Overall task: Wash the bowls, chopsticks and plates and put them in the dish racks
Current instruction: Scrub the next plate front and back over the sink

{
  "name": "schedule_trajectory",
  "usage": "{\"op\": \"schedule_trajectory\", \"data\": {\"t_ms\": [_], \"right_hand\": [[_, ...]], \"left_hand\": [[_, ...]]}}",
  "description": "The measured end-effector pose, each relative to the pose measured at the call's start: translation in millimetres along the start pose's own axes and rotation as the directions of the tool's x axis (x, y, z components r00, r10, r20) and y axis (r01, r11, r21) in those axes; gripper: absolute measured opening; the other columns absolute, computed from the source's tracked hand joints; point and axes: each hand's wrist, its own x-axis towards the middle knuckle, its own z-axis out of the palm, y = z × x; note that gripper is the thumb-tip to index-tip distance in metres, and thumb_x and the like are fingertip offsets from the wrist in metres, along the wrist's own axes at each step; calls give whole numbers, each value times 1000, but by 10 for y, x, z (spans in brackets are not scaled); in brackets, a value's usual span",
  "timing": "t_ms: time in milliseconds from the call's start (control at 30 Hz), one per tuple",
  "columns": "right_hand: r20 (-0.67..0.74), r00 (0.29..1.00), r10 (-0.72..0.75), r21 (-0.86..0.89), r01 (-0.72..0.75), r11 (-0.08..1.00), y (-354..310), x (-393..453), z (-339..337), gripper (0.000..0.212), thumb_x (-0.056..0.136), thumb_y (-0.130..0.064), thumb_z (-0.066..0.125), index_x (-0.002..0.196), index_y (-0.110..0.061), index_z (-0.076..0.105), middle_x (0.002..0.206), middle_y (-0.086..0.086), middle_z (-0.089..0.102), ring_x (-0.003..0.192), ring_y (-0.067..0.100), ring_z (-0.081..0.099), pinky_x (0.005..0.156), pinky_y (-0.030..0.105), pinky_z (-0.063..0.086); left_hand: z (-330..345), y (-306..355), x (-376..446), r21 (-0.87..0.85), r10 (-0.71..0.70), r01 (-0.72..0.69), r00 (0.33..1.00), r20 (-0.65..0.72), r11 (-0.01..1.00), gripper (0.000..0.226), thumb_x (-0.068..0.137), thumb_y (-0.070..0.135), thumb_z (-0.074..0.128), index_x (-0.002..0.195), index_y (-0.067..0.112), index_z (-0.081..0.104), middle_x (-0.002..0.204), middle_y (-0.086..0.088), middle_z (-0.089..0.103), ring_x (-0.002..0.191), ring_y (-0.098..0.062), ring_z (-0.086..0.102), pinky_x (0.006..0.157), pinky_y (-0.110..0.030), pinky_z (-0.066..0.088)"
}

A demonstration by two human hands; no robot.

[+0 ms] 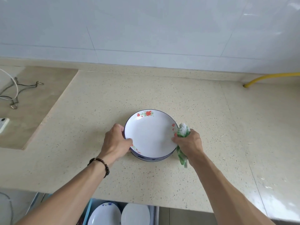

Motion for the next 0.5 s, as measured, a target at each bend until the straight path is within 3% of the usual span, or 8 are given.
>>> {"op": "schedule_trajectory", "data": {"t_ms": [133, 233, 367, 500], "right_hand": [[22, 999, 33, 173, -36, 984, -43, -67, -117, 20, 79, -8, 76, 94, 0, 66, 77, 13, 65, 68, 25, 61, 64, 38, 54], [12, 1000, 26, 249, -29, 968, -74, -176, -302, 22, 78, -5, 75, 97, 1, 67, 80, 16, 67, 71, 26, 63, 69, 45, 57], [-21, 998, 53, 355, -42, 934, -93, -398, -660, 20, 78, -5, 75, 97, -6, 67, 85, 16, 69, 73, 28, 64, 71, 44, 56], [-44, 995, 93, 458, -63, 887, -55, -690, -1138, 17, 81, -1, 71, 97, 0, 67, 74, 12, 60, 63, 26, 55, 63, 39, 46]], "left_hand": [[-48, 74, -47, -44, 21, -21, 1000, 11, 999, 30, 79, 3, 71, 91, 20, 49, 94, -1, 65, 79, -15, 65, 62, -33, 60], [-88, 220, -125, -143, 43, -37, 998, 41, 989, 36, 81, -2, 70, 104, 15, 48, 97, 2, 60, 78, -7, 59, 49, -18, 51], [-139, 525, -309, -280, 74, -41, 991, 108, 959, 44, 79, -5, 70, 111, 15, 47, 101, 0, 60, 81, -13, 63, 53, -25, 57], [-109, 906, -537, -371, 126, -42, 970, 208, 928, 50, 80, -5, 66, 119, 19, 45, 102, -6, 64, 77, -18, 66, 51, -24, 54]]}}
